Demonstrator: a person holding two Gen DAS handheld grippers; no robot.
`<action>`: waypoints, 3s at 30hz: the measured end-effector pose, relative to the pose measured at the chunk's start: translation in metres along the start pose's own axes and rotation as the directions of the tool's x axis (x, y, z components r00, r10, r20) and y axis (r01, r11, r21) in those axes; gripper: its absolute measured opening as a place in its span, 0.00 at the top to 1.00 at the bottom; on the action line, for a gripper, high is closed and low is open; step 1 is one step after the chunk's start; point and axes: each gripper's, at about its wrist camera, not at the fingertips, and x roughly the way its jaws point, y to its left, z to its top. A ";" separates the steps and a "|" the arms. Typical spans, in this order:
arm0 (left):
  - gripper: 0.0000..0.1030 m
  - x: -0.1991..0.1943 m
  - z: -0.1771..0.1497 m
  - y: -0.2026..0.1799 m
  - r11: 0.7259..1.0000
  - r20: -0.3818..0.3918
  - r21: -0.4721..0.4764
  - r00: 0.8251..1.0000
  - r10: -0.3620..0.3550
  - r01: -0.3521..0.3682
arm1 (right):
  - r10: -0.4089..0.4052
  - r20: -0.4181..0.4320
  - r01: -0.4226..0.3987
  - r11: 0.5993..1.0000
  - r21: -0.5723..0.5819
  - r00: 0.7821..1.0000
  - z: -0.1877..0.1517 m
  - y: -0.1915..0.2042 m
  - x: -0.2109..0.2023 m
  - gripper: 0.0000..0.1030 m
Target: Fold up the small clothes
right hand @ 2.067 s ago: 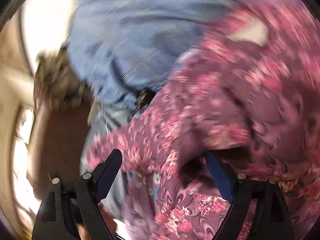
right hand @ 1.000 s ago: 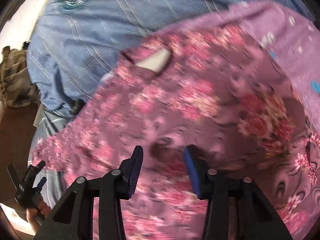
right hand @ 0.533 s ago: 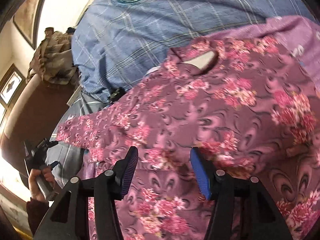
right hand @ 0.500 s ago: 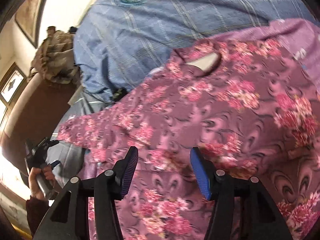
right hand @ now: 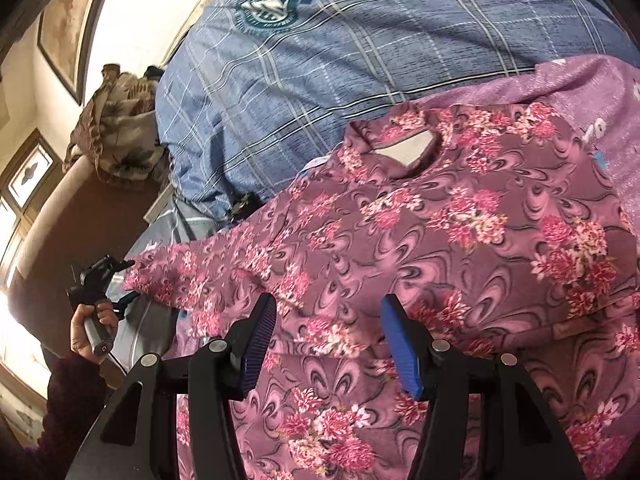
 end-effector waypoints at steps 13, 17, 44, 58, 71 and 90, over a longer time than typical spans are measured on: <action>0.95 -0.012 -0.004 -0.020 0.995 -0.001 0.071 0.997 -0.077 0.076 | -0.045 0.058 0.044 0.999 0.021 0.997 0.008 -0.014 -0.010 0.51; 0.95 -0.042 -0.031 -0.069 0.968 0.006 0.232 0.995 -0.098 0.094 | -0.052 0.094 0.048 0.998 0.045 0.994 0.015 -0.023 -0.020 0.51; 0.83 -0.012 -0.400 -0.314 0.650 -0.541 0.599 0.835 -0.104 0.468 | -0.072 0.297 -0.050 0.923 0.382 0.952 0.057 -0.136 -0.105 0.48; 0.29 -0.021 -0.271 -0.196 0.767 -0.162 0.629 0.986 -0.036 0.131 | -0.120 0.162 0.061 0.942 0.330 0.979 0.058 -0.114 -0.063 0.28; 0.28 0.034 -0.248 -0.140 0.798 -0.158 0.602 0.978 0.136 -0.014 | -0.297 0.076 0.277 0.939 0.203 0.952 0.055 -0.099 -0.031 0.94; 0.19 -0.059 -0.255 -0.075 0.726 -0.245 0.678 0.966 0.083 0.110 | -0.250 0.117 0.222 0.952 0.213 0.961 0.023 -0.103 -0.119 0.37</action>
